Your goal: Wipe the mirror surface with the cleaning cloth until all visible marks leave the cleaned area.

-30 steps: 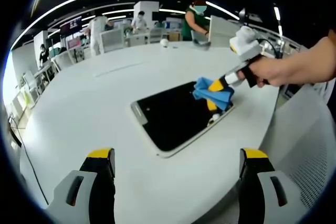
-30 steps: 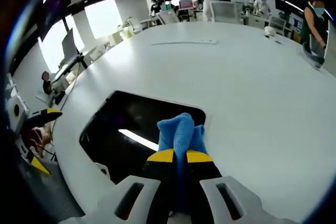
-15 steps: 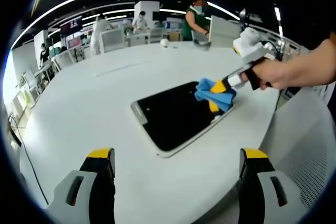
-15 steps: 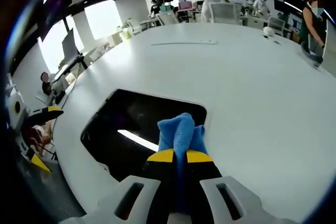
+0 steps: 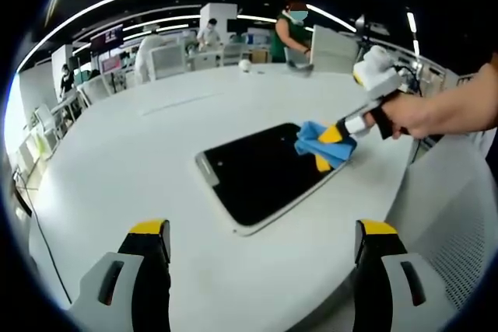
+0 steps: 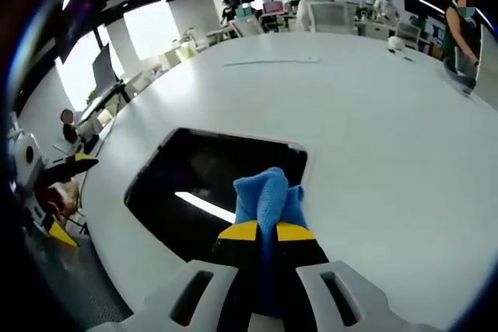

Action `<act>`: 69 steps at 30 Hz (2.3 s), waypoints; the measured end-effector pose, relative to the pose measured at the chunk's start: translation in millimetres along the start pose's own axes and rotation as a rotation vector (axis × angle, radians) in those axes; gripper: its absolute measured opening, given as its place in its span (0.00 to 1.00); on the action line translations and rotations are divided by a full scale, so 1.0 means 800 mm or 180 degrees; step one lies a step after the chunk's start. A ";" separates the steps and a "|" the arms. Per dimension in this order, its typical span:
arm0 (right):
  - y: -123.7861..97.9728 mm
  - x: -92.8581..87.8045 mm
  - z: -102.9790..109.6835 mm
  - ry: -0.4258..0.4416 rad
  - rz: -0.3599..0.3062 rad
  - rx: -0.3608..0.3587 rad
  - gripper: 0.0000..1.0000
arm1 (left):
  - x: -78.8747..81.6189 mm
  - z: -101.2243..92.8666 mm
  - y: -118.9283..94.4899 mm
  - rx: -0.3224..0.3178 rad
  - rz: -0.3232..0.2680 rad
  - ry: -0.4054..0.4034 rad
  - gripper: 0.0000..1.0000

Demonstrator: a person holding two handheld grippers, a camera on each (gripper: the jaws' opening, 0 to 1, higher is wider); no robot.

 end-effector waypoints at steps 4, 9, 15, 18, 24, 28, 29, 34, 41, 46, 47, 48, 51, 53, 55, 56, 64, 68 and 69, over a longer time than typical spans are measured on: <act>-0.003 -0.004 0.001 0.0006 0.0008 0.0000 0.01 | 0.001 -0.001 0.000 -0.0006 -0.0010 -0.0014 0.99; -0.009 -0.011 0.003 0.0012 0.0020 0.0003 0.01 | 0.001 -0.001 0.000 -0.0006 -0.0023 -0.0018 0.99; -0.015 -0.019 0.008 0.0039 0.0033 0.0018 0.01 | 0.002 0.000 0.000 -0.0009 -0.0031 -0.0029 0.99; -0.017 -0.022 0.009 0.0035 0.0040 0.0024 0.01 | 0.002 -0.001 0.000 -0.0014 -0.0031 -0.0018 0.99; -0.019 -0.024 0.009 0.0051 0.0044 0.0021 0.01 | 0.002 -0.001 0.001 -0.0015 -0.0035 -0.0026 0.99; -0.019 -0.024 0.010 0.0049 0.0055 0.0022 0.01 | 0.003 -0.001 0.001 -0.0023 -0.0038 -0.0018 0.99; -0.020 -0.024 0.010 0.0047 0.0054 0.0021 0.01 | 0.003 -0.001 0.001 -0.0022 -0.0039 -0.0023 0.99; -0.019 -0.024 0.010 0.0045 0.0054 0.0011 0.01 | 0.003 -0.001 0.000 -0.0025 -0.0053 -0.0039 0.99; -0.018 -0.024 0.012 0.0041 0.0073 0.0001 0.01 | 0.004 -0.004 0.000 -0.0062 -0.0048 -0.0117 0.99; -0.017 -0.024 0.016 0.0016 0.0059 0.0003 0.01 | 0.004 -0.004 0.000 -0.0064 -0.0053 -0.0125 0.99; -0.016 -0.024 0.017 0.0006 0.0063 0.0007 0.01 | 0.004 -0.004 0.000 -0.0064 -0.0055 -0.0124 0.99; -0.015 -0.023 0.019 0.0001 0.0066 0.0013 0.01 | 0.004 -0.004 0.000 -0.0063 -0.0056 -0.0123 0.99; -0.015 -0.023 0.022 -0.0015 0.0068 0.0022 0.01 | 0.004 -0.004 -0.001 -0.0062 -0.0055 -0.0128 0.99; -0.014 -0.022 0.023 -0.0018 0.0059 0.0021 0.01 | 0.005 -0.004 -0.001 -0.0058 -0.0063 -0.0125 0.99; -0.013 -0.023 0.025 -0.0029 0.0055 0.0027 0.01 | 0.006 -0.003 -0.001 -0.0053 -0.0079 -0.0113 0.99; -0.013 -0.022 0.026 -0.0037 0.0055 0.0032 0.01 | 0.006 -0.004 -0.001 -0.0056 -0.0087 -0.0118 0.99; -0.009 -0.021 0.034 -0.0074 0.0058 0.0066 0.01 | 0.006 -0.003 0.000 -0.0050 -0.0083 -0.0129 0.99; -0.007 -0.019 0.038 -0.0078 0.0055 0.0074 0.01 | 0.006 -0.003 0.000 -0.0047 -0.0079 -0.0137 0.99; -0.007 -0.019 0.039 -0.0074 0.0051 0.0080 0.01 | 0.006 -0.003 0.000 -0.0046 -0.0080 -0.0140 0.99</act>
Point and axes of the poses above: the point that each gripper's makers call its tool centre point, and the gripper's own axes: y roughly forward along the fingers, z roughly to its left, x roughly out of its top, the point moved 1 cm from there along -y, roughly backward along the fingers, and after that the axes turned 2 degrees about x, right-handed, at the moved point
